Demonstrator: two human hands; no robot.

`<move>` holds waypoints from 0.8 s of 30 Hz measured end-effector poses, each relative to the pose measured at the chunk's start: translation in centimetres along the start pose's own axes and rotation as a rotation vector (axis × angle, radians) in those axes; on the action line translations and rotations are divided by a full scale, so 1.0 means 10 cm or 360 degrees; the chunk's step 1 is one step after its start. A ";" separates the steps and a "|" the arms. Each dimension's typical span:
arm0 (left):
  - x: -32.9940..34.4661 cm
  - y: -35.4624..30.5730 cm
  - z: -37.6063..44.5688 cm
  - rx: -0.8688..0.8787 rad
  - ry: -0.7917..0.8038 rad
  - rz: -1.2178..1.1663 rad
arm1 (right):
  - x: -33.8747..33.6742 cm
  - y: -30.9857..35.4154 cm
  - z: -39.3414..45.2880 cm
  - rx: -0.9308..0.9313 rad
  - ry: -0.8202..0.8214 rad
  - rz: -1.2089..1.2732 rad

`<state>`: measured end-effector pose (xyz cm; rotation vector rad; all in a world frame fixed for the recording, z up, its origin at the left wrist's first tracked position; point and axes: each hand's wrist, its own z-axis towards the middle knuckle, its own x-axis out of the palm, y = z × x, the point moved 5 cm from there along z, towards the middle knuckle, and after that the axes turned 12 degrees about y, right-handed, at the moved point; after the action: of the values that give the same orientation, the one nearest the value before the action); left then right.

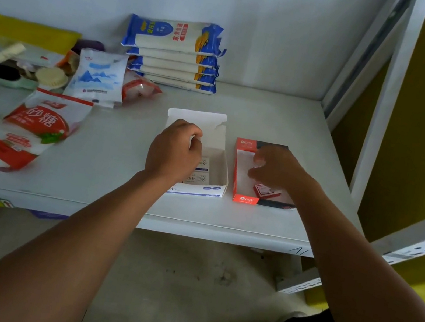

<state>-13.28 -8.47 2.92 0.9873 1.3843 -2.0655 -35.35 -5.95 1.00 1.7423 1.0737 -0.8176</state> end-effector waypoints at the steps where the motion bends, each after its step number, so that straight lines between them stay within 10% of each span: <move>1: -0.01 0.01 0.00 -0.0002 -0.0002 -0.0004 | -0.03 -0.01 -0.01 -0.0034 -0.0012 0.0137; 12: -0.01 0.09 0.00 -0.0044 0.0000 -0.0036 | -0.07 0.01 -0.03 -0.0052 -0.0367 0.0315; 24: 0.02 0.12 0.01 -0.0034 0.0010 -0.0025 | -0.04 -0.04 -0.02 -0.0143 -0.0126 0.0095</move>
<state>-12.56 -9.01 2.10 0.9779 1.4188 -2.0564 -35.89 -5.78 1.33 1.6459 0.9866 -0.7831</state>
